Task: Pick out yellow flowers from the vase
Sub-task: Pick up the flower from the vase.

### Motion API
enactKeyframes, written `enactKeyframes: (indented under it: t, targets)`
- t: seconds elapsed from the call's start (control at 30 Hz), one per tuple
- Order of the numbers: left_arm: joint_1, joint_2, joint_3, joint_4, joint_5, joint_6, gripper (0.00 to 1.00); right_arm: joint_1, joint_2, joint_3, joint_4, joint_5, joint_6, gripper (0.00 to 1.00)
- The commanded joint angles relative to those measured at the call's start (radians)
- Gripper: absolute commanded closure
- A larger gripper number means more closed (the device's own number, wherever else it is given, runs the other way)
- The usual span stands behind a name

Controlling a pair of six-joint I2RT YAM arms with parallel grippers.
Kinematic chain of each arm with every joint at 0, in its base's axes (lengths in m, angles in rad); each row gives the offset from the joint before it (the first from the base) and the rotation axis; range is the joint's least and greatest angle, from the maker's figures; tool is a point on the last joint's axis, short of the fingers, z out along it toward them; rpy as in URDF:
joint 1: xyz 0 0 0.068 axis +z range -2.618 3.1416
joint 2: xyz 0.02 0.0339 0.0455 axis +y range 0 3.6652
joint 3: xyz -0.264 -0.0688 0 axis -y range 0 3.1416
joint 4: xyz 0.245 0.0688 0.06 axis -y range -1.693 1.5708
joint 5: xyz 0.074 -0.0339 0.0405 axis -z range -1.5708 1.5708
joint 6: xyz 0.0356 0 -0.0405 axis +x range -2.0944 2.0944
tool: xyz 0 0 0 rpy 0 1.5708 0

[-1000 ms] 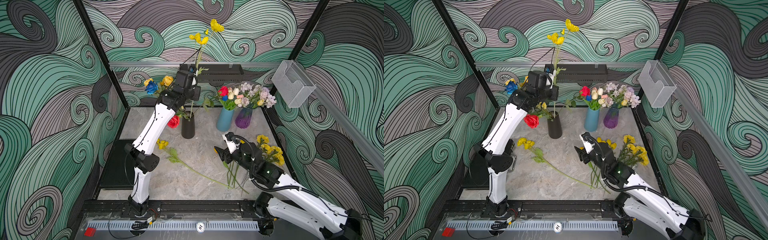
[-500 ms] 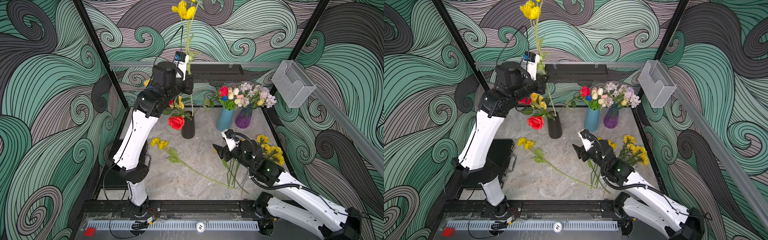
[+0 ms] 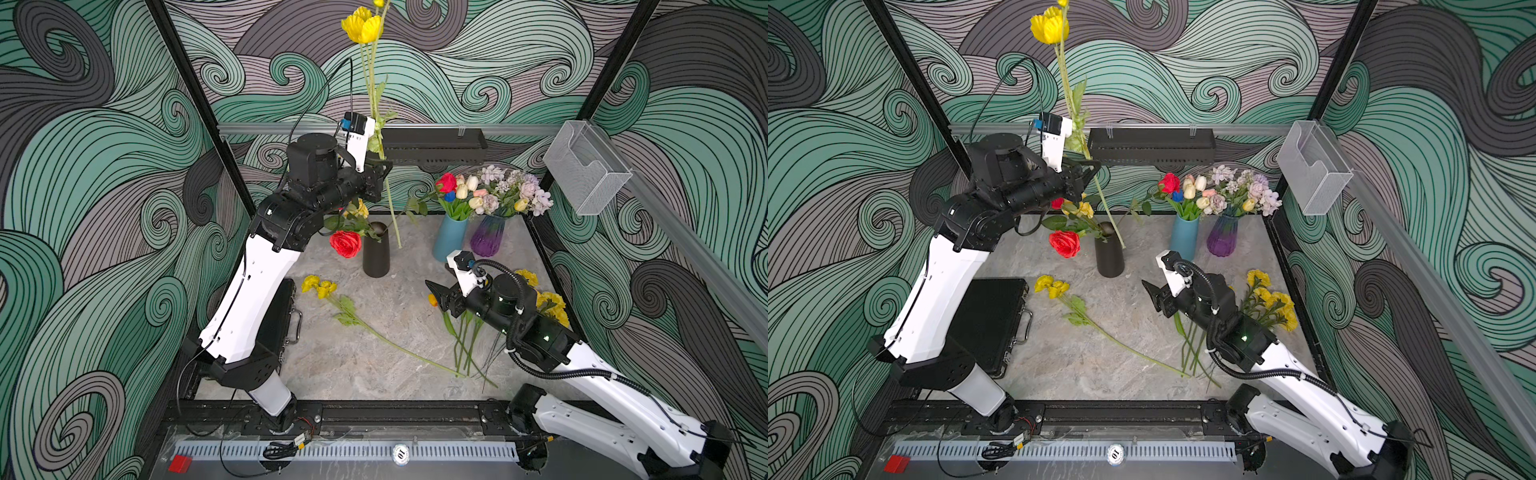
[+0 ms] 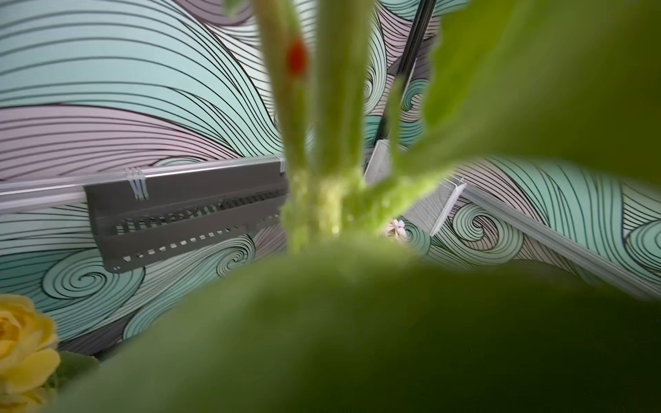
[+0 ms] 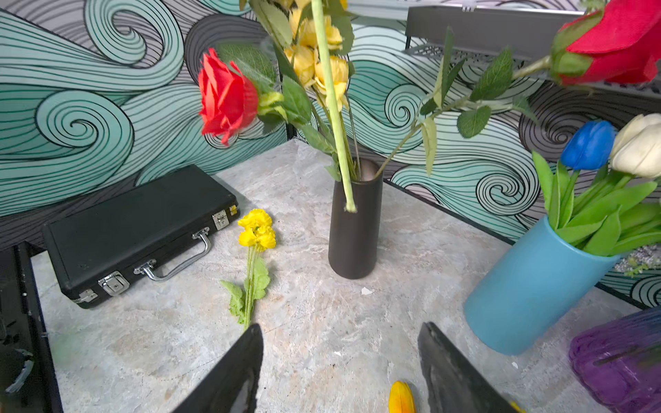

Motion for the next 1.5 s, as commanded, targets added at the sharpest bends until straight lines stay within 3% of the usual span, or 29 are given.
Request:
enactKeyframes:
  t: [0.0, 0.37, 0.83, 1.0, 1.27, 1.47]
  targets:
    - [-0.018, -0.053, -0.097, 0.124, 0.12, -0.052, 0.94, -0.003, -0.02, 0.04, 0.013, -0.037, -0.024, 0.32]
    - [-0.114, -0.142, -0.395, 0.276, 0.226, -0.061, 0.94, -0.003, -0.02, 0.087, 0.064, -0.063, -0.024, 0.35]
    - [-0.2, -0.157, -0.557, 0.343, 0.31, -0.047, 0.94, -0.002, 0.034, 0.098, 0.083, -0.082, 0.005, 0.43]
    - [-0.213, -0.157, -0.587, 0.364, 0.315, -0.046, 0.94, -0.003, 0.04, 0.101, 0.082, -0.083, 0.011, 0.55]
    - [-0.224, -0.157, -0.623, 0.382, 0.298, -0.029, 0.94, -0.003, 0.046, 0.105, 0.071, -0.086, 0.013, 0.84]
    - [-0.224, -0.19, -0.63, 0.386, 0.284, -0.018, 0.91, -0.003, 0.05, 0.108, 0.063, -0.086, 0.015, 0.95]
